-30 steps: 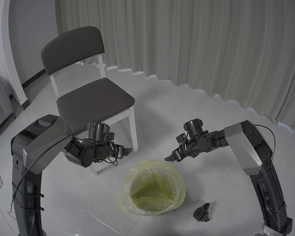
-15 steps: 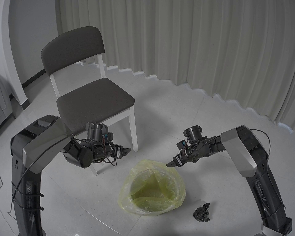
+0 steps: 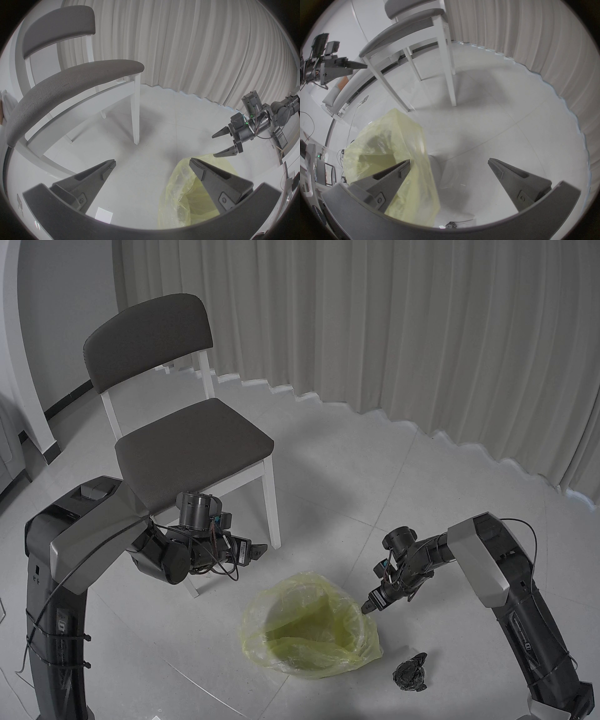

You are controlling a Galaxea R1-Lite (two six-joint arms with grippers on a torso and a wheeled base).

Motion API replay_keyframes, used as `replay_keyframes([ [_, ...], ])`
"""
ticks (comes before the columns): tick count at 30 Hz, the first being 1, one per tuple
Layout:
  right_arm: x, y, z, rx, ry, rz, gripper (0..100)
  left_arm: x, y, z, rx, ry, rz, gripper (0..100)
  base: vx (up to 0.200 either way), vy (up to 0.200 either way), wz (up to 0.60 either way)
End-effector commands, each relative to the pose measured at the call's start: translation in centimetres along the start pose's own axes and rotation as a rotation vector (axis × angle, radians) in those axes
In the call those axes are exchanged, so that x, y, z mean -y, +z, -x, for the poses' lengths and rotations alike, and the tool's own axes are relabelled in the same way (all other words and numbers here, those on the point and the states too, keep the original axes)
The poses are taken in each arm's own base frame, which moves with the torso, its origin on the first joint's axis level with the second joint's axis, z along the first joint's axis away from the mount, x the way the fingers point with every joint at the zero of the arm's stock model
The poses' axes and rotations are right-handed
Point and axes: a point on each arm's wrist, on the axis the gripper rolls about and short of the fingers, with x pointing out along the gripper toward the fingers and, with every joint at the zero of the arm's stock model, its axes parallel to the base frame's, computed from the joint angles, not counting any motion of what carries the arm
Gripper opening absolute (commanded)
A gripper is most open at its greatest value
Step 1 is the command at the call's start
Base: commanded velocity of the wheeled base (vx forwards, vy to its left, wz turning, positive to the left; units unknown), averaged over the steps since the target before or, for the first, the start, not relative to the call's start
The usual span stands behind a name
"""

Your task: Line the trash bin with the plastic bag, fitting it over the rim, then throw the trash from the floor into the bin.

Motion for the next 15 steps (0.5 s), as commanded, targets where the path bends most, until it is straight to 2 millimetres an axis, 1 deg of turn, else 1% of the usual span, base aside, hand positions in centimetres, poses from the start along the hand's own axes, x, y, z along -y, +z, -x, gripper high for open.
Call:
replay_keyframes([
  [1,0.2,-1.7,-2.0,-0.062,0.013,-0.017,100,0.0,-0.3,-0.2,-0.009,0.001,0.004,100,0.000,0.000,0.00],
  [3,0.3,-1.2,-1.2,-0.047,0.007,-0.018,100,0.0,0.0,0.0,0.000,-0.002,0.007,100,0.000,0.000,0.00],
  [4,0.6,-0.2,0.4,-0.013,-0.006,-0.018,100,0.0,0.3,0.3,0.010,-0.002,0.015,100,0.000,0.000,0.00],
  [7,1.2,1.6,3.7,0.063,-0.031,-0.021,100,0.1,0.9,0.7,0.025,-0.003,0.026,100,0.000,0.000,0.00],
  [8,1.2,2.0,4.3,0.076,-0.035,-0.018,100,0.1,0.9,0.8,0.026,-0.003,0.026,100,0.000,0.000,0.00],
  [9,1.3,3.0,6.3,0.119,-0.046,-0.014,100,0.1,1.1,1.0,0.031,-0.003,0.028,100,0.000,0.000,0.00],
  [12,1.1,4.8,10.0,0.203,-0.067,0.001,100,0.2,1.2,1.5,0.029,-0.007,0.027,100,0.000,0.000,0.00],
  [14,1.0,5.5,11.8,0.245,-0.078,0.010,100,0.4,1.0,1.9,0.029,-0.013,0.024,100,0.000,0.000,0.00],
  [15,1.0,5.5,11.8,0.245,-0.078,0.010,100,0.4,1.0,1.9,0.029,-0.013,0.024,100,0.000,0.000,0.00],
])
